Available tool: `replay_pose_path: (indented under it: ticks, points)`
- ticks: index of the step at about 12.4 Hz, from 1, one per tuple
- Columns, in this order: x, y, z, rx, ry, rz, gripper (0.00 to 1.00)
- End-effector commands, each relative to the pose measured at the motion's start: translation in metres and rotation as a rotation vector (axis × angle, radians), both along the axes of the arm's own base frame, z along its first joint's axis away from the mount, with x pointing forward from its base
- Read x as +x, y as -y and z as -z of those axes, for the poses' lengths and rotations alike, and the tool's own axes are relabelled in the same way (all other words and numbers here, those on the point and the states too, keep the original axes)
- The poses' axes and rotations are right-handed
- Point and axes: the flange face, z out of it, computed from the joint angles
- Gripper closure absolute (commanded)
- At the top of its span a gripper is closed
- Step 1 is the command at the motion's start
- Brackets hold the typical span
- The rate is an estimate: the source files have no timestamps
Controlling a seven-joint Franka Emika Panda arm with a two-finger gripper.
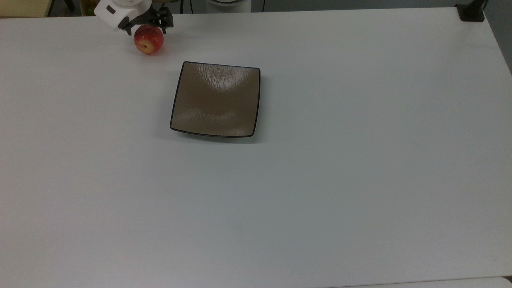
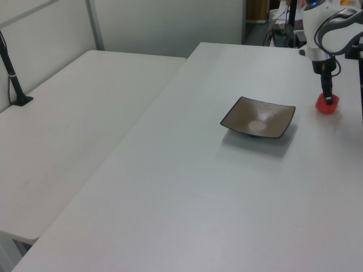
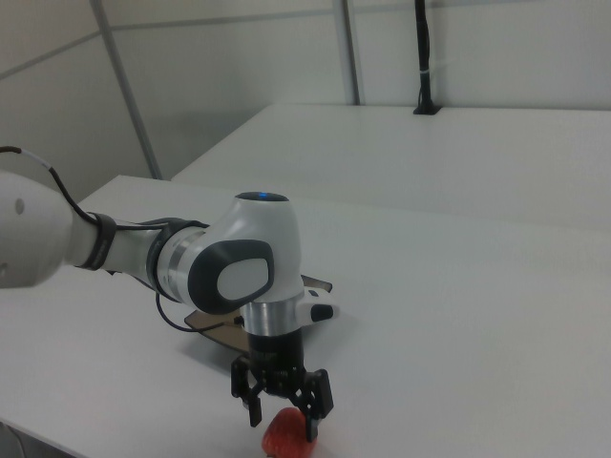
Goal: Apples placed on a ceramic plate
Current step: 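Lower the gripper around the red apple and close on it, then lift the red apple and carry it over the brown plate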
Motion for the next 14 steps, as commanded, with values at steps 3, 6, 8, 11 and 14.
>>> replay_pose_path:
  ticks: [3,6,8,11,14]
  points:
    - [0.001,0.004,0.017,-0.008,-0.023,-0.022,0.32]
    - [0.001,0.004,0.016,-0.008,-0.023,-0.021,0.5]
    - [0.001,0.004,0.016,-0.008,-0.027,-0.02,0.5]
    - [0.002,0.004,-0.004,-0.014,0.012,0.0,0.5]
    - [0.012,0.006,-0.04,-0.017,0.105,0.015,0.5]
